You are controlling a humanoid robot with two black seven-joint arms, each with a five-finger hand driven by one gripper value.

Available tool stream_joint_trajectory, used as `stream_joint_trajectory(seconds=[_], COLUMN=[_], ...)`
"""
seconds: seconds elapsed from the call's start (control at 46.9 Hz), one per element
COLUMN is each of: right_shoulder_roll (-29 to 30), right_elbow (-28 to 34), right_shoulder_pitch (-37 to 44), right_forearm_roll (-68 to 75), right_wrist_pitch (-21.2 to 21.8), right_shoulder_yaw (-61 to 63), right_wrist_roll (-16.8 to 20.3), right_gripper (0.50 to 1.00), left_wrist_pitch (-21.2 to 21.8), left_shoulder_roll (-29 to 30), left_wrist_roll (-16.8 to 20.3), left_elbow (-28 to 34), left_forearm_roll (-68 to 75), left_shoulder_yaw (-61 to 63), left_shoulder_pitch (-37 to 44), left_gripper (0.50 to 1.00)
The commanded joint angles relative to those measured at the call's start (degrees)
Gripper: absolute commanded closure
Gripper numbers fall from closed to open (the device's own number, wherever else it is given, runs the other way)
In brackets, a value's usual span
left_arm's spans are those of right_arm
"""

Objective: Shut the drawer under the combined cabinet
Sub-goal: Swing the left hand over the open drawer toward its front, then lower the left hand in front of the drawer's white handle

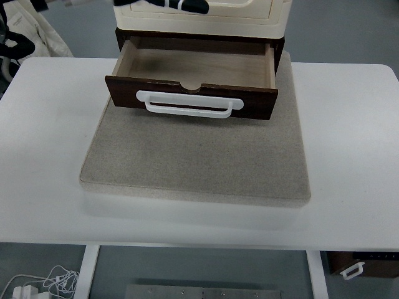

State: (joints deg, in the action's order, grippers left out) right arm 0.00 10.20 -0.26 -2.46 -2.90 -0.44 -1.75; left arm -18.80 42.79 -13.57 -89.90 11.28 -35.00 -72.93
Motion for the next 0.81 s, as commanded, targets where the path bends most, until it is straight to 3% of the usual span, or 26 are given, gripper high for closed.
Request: stream_joint_trajectory(seconds=[0.0, 0.107, 0.235, 0.512, 0.789], right_shoulder_roll=[0.00, 0.00, 0.00, 0.00, 0.00], right_elbow=[0.00, 0.00, 0.00, 0.00, 0.00], right_shoulder_pitch=[0.00, 0.00, 0.00, 0.00, 0.00], right_forearm_roll=[0.00, 0.00, 0.00, 0.00, 0.00], right_wrist_pitch=[0.00, 0.00, 0.00, 0.00, 0.00], right_shoulder_yaw=[0.00, 0.00, 0.00, 0.00, 0.00], right_wrist_roll=[-0.01, -0.01, -0.01, -0.01, -0.01], right_gripper=[0.548, 0.548, 0.548, 0.548, 0.548], left_wrist_pitch=[-0.62, -1.41, -5.10, -10.38, -9.50], left_shoulder_roll=[0.02, 0.54, 0.54, 0.46, -1.30], left_wrist_roll=[-3.03, -5.94, -6.82, -12.70, -16.75], left_elbow=[-2.02, -4.14, -5.19, -5.46, -3.35], left_forearm_roll=[0.67, 0.85, 3.21, 9.90, 10.34], left_shoulder_yaw=[3.35, 8.62, 14.60, 22.07, 25.68], left_shoulder_pitch=[-1.86, -4.85, -7.58, -8.11, -8.11], left_gripper=[0.500, 0.500, 0.500, 0.500, 0.500])
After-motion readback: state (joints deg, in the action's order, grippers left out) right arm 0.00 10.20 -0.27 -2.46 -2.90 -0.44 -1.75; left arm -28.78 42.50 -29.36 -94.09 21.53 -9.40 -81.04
